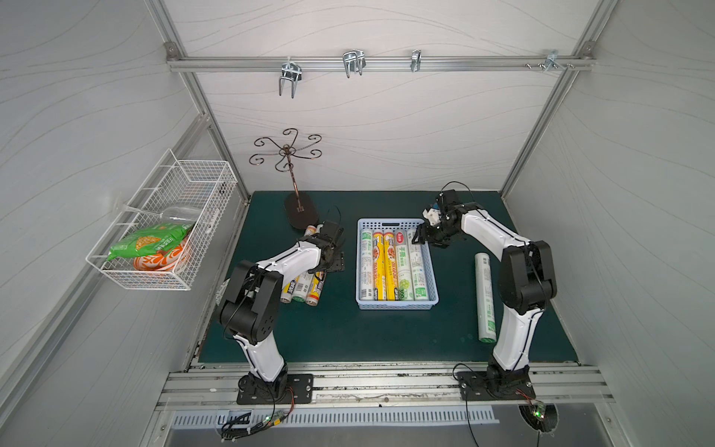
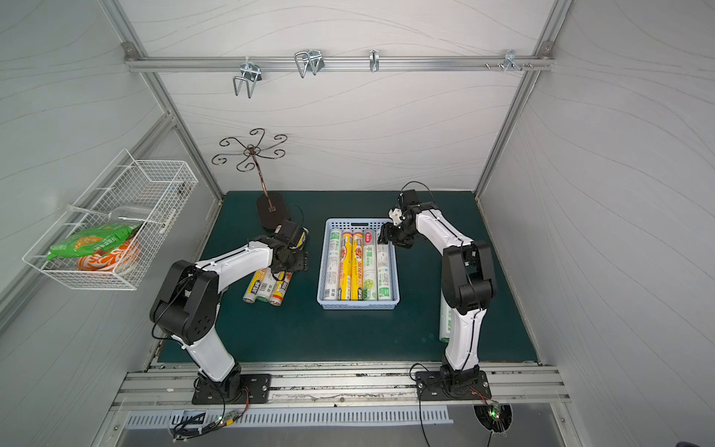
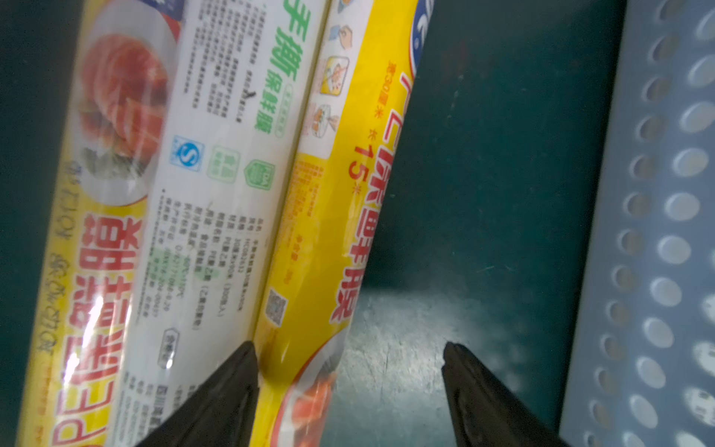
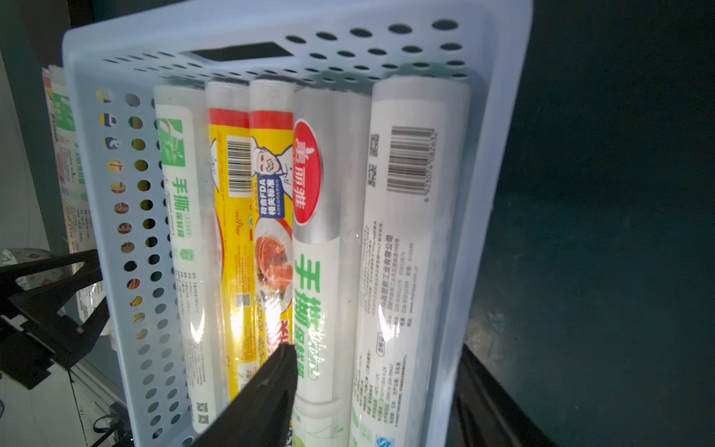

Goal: Put the plastic wrap into the basket
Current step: Move the basket to the center of the board, then pick up the plastic wrap from the center of the board.

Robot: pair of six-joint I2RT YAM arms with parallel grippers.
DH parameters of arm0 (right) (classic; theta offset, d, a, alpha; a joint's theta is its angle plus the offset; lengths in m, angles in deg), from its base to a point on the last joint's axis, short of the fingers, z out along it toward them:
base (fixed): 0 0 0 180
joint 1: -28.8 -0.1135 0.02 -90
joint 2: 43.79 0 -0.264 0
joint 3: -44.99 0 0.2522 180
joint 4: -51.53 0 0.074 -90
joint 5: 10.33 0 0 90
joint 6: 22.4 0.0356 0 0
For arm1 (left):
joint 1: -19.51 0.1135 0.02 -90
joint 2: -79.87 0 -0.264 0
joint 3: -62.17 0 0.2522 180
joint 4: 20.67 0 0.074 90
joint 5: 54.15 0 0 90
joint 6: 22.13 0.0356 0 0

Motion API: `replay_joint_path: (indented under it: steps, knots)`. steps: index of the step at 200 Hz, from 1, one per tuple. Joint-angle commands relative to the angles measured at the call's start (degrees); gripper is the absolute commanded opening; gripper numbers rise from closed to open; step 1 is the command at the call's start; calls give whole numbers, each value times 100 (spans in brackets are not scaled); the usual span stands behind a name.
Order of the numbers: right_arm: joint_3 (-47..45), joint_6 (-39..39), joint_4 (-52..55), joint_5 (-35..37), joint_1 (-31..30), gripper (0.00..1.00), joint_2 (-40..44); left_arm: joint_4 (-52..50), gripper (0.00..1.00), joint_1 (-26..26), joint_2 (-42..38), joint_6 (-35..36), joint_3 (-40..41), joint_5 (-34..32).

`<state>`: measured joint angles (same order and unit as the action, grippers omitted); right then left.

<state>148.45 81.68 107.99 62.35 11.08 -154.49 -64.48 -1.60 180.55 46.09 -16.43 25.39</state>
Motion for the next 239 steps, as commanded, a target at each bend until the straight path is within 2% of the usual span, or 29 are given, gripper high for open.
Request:
replay_joint_path:
  steps: [1, 52, 126, 174, 239]
  knots:
    - [-91, 61, 298, -227, -113, 65, 612, 75, 80, 23, 150, 129, -246, -36]
    - [-434, 405, 624, -61, -115, 65, 1388, 71, 80, 26, 363, 244, -393, 261]
    - [-805, 601, 773, -298, -118, 65, 2184, -81, 76, 18, 754, 304, -671, 575]
    - [-970, 591, 836, -320, -111, 65, 2396, -114, 66, -16, 852, 332, -679, 727]
    - [-1063, 570, 884, -282, -110, 65, 2503, -93, 45, -82, 757, 375, -645, 971]
